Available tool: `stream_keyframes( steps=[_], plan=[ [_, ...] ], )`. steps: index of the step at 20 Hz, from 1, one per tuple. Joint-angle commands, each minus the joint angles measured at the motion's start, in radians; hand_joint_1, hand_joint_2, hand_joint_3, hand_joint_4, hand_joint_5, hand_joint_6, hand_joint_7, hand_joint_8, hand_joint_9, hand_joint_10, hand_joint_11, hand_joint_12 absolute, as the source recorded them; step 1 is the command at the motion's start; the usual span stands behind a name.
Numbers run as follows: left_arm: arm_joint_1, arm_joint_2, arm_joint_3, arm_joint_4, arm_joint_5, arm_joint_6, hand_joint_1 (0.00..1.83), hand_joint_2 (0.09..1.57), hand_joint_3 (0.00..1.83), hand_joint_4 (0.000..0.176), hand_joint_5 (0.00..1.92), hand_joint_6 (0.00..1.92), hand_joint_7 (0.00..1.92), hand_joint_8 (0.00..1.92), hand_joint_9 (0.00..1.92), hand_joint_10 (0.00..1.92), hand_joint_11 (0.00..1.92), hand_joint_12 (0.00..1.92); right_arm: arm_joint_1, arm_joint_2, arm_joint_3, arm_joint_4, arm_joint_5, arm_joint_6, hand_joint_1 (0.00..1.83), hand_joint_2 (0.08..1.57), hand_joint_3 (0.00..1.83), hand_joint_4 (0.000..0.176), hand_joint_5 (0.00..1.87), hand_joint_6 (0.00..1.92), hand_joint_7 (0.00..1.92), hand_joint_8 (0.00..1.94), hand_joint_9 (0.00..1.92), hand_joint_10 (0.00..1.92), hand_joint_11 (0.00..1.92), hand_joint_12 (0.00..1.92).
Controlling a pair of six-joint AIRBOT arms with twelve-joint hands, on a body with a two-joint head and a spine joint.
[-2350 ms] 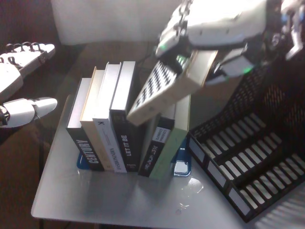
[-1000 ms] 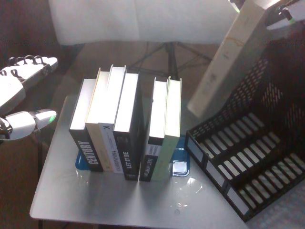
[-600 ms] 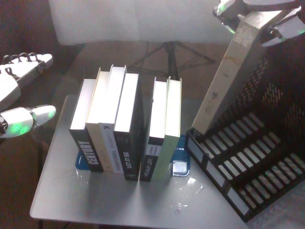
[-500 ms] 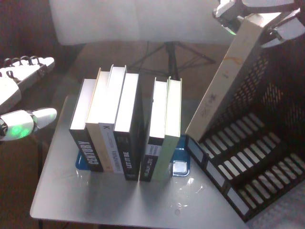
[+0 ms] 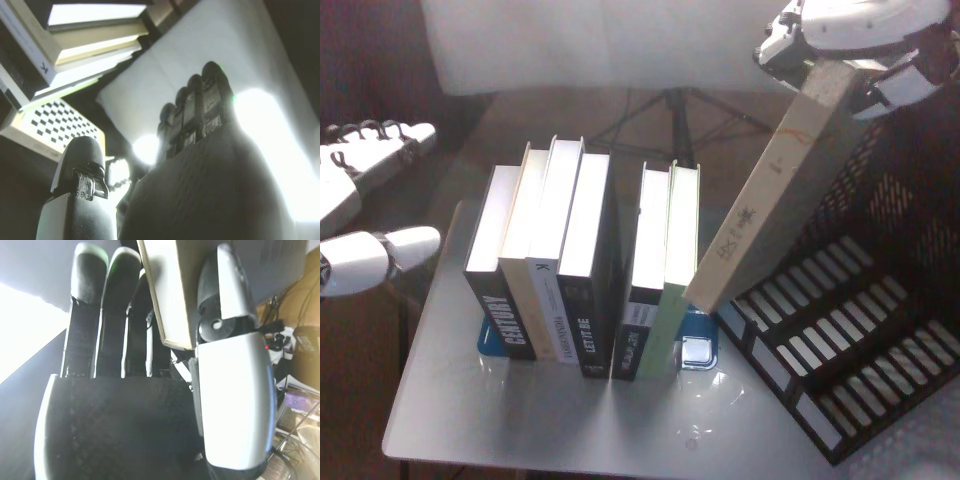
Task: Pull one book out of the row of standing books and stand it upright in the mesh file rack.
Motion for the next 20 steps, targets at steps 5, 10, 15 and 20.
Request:
stream_keyframes(
  steps=[5, 10, 15, 20],
  plan=[
    [0.003, 0.01, 0.001, -0.005, -0.134, -0.009, 0.34, 1.32, 0.0, 0.091, 0.0, 0.0, 0.0, 0.0, 0.0, 0.0, 0.0, 0.0, 0.009, -0.018, 0.03, -0.295, -0.079, 0.2, 1.3, 1.25, 0.0, 0.0, 0.68, 1.37, 0.78, 1.35, 0.69, 1.56, 0.6, 1.79],
    [0.009, 0.009, 0.001, -0.008, -0.141, -0.011, 0.37, 1.32, 0.0, 0.09, 0.0, 0.0, 0.0, 0.0, 0.0, 0.0, 0.0, 0.0, 0.002, -0.034, 0.059, -0.457, -0.078, 0.305, 1.25, 1.16, 0.0, 0.0, 0.84, 1.02, 0.97, 1.26, 0.91, 1.36, 0.82, 1.74],
    [0.023, 0.006, 0.002, -0.019, -0.156, -0.016, 0.37, 1.32, 0.0, 0.078, 0.0, 0.0, 0.0, 0.0, 0.0, 0.0, 0.0, 0.0, 0.002, -0.057, 0.088, -0.512, -0.094, 0.315, 1.28, 1.1, 0.0, 0.0, 1.03, 0.69, 1.06, 1.14, 1.09, 1.28, 0.97, 1.7],
    [0.031, 0.005, 0.004, -0.022, -0.168, -0.02, 0.35, 1.31, 0.0, 0.07, 0.0, 0.0, 0.0, 0.0, 0.0, 0.0, 0.0, 0.0, -0.012, -0.077, 0.136, -0.556, -0.108, 0.315, 1.26, 1.14, 0.01, 0.0, 0.93, 0.82, 0.98, 1.32, 1.18, 1.56, 1.05, 1.92]
  ],
)
